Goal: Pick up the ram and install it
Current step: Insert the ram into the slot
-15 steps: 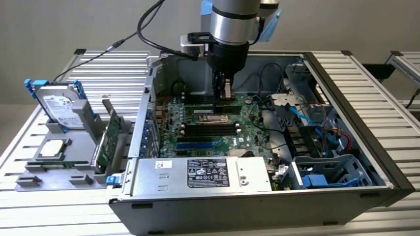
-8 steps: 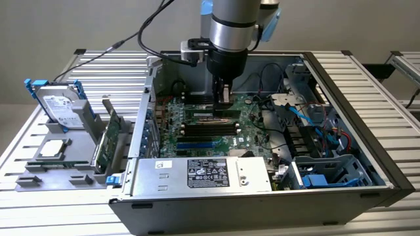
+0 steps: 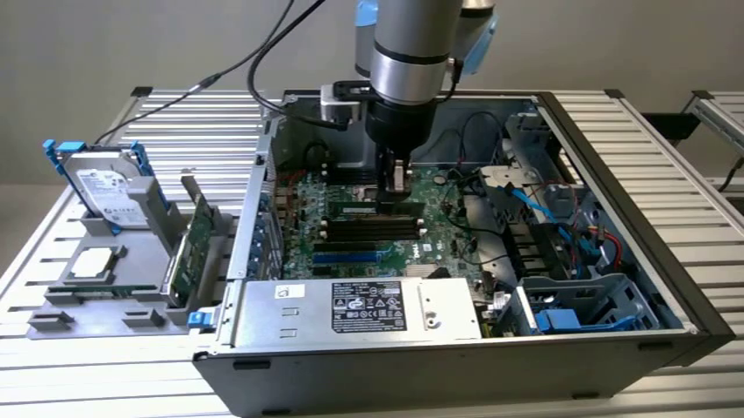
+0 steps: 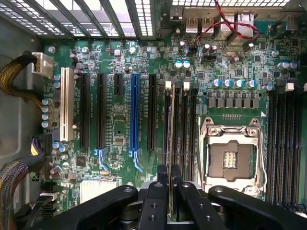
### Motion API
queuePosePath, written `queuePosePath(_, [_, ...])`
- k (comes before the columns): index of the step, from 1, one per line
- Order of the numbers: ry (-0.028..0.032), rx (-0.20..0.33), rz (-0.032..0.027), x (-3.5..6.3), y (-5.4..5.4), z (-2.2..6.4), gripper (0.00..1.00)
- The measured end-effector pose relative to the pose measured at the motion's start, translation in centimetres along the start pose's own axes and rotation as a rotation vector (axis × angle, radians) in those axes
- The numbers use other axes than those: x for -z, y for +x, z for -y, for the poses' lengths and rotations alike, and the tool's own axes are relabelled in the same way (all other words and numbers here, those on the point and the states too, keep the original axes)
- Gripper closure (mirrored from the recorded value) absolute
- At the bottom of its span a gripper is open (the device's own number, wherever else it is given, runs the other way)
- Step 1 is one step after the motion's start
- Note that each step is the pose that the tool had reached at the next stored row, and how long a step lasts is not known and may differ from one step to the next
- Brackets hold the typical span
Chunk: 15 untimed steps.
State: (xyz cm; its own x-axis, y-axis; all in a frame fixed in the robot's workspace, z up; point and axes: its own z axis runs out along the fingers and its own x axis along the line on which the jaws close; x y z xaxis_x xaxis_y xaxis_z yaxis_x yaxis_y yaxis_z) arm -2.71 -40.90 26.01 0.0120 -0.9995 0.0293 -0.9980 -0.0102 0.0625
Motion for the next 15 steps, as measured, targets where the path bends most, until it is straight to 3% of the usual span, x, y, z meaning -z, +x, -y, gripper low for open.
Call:
queuePosePath(5, [0.0058,0.000,-0.0001,-0.91,0.0,-0.23,0.86])
queuePosePath(10, [0.0310,0.001,-0.0005,-1.42,0.0,-0.23,0.86])
queuePosePath(15, [0.0331,0.012,-0.0006,-1.72,-0.1,-0.26,0.86])
